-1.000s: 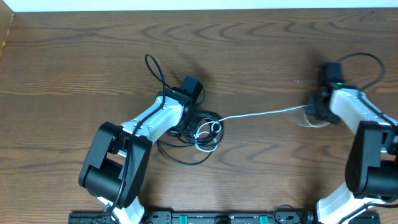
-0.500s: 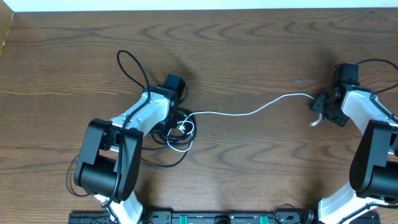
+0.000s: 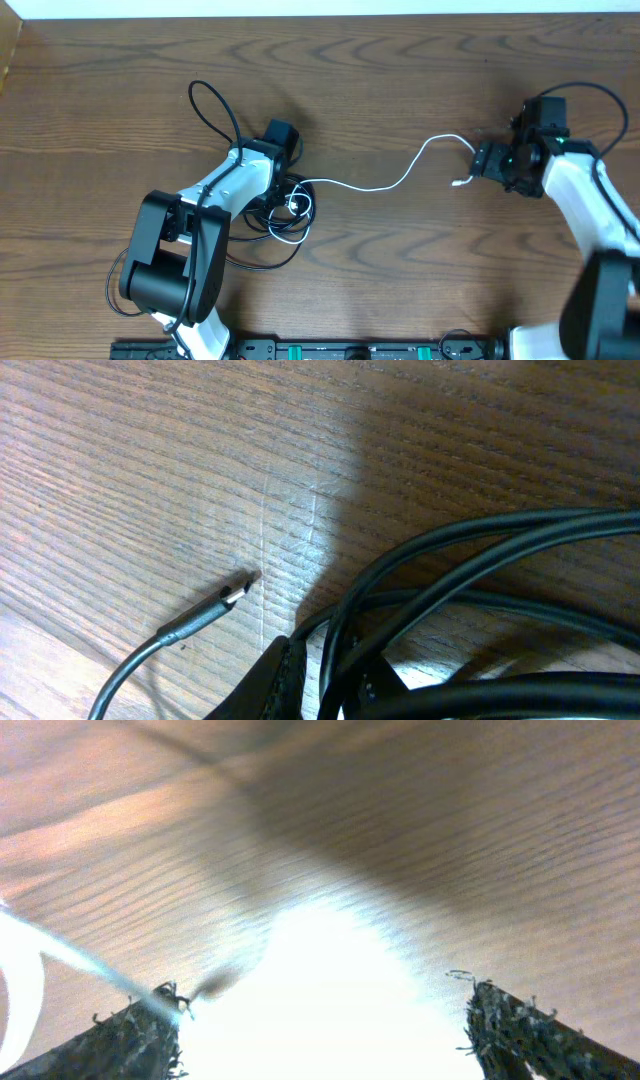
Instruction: Untangle cables
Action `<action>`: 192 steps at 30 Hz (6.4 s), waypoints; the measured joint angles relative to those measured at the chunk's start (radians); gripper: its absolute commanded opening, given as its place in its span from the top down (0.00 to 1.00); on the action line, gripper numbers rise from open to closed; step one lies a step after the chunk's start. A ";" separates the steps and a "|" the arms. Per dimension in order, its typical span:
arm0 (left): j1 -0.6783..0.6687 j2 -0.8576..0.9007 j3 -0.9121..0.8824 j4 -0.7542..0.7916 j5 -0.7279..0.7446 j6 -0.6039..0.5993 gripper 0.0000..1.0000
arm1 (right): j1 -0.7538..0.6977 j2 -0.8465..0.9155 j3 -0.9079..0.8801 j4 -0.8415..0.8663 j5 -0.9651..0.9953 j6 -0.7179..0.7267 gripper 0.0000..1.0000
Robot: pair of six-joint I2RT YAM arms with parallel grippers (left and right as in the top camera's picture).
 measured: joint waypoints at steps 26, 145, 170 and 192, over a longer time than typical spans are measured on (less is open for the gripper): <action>0.000 0.000 0.000 -0.001 0.000 0.000 0.80 | 0.315 -0.137 0.000 -0.020 -0.338 0.005 0.01; 0.000 0.000 0.000 -0.002 0.000 0.000 0.80 | 0.608 0.390 -0.006 0.794 -1.041 0.132 0.99; 0.018 0.000 0.000 -0.003 0.013 0.000 0.80 | 0.734 0.409 -0.033 1.422 -1.350 0.409 0.99; 0.006 0.000 -0.001 -0.006 -0.005 -0.001 0.80 | 0.632 0.409 -0.026 2.206 -1.390 1.217 0.98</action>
